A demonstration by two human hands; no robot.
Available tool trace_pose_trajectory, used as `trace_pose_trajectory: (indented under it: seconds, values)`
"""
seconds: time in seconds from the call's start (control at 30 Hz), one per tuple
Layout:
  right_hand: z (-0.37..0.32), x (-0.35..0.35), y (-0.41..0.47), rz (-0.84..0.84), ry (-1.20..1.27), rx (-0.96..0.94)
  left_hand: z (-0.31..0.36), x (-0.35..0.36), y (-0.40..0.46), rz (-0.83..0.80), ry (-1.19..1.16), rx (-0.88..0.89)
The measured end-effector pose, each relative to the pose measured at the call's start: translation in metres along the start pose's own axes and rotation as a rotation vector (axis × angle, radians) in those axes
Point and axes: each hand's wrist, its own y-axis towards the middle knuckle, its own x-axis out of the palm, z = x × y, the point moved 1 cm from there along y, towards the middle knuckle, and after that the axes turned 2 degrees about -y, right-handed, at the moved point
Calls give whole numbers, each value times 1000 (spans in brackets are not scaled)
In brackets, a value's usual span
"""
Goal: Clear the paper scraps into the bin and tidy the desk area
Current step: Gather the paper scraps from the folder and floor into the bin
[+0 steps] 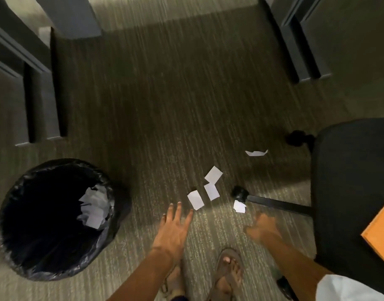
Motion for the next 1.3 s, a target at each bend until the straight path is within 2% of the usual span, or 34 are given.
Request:
trace_pose_trajectory:
  seconds: [0.13, 0.33, 0.43, 0.63, 0.7, 0.8, 0.93, 1.07, 1.13, 1.23, 1.3]
  values:
    - [5, 34, 56, 70, 189, 86, -8, 33, 61, -32, 156, 89]
    - [23, 90, 149, 185, 406, 115, -7, 83, 163, 76, 283, 280]
    - [21, 106, 177, 231, 435, 36, 1, 81, 209, 153, 365, 381]
    - [16, 135, 200, 345, 428, 72, 23, 85, 258, 102, 531, 497]
    - [20, 141, 203, 351, 454, 89, 27, 88, 264, 49, 564, 503]
    - [18, 144, 205, 338, 431, 96, 24, 90, 272, 65, 585, 515]
    - [10, 146, 198, 366, 386, -44, 15, 88, 282, 134, 666, 575]
    - [-5, 138, 181, 379, 247, -390, 8, 92, 287, 157, 838, 691]
    - [-15, 125, 179, 441, 184, -510, 3, 94, 288, 181, 791, 693]
    - [-31, 98, 191, 542, 229, -566, 0, 97, 287, 247, 691, 665]
    - [-46, 84, 203, 583, 239, -622, -2, 97, 284, 235, 576, 631]
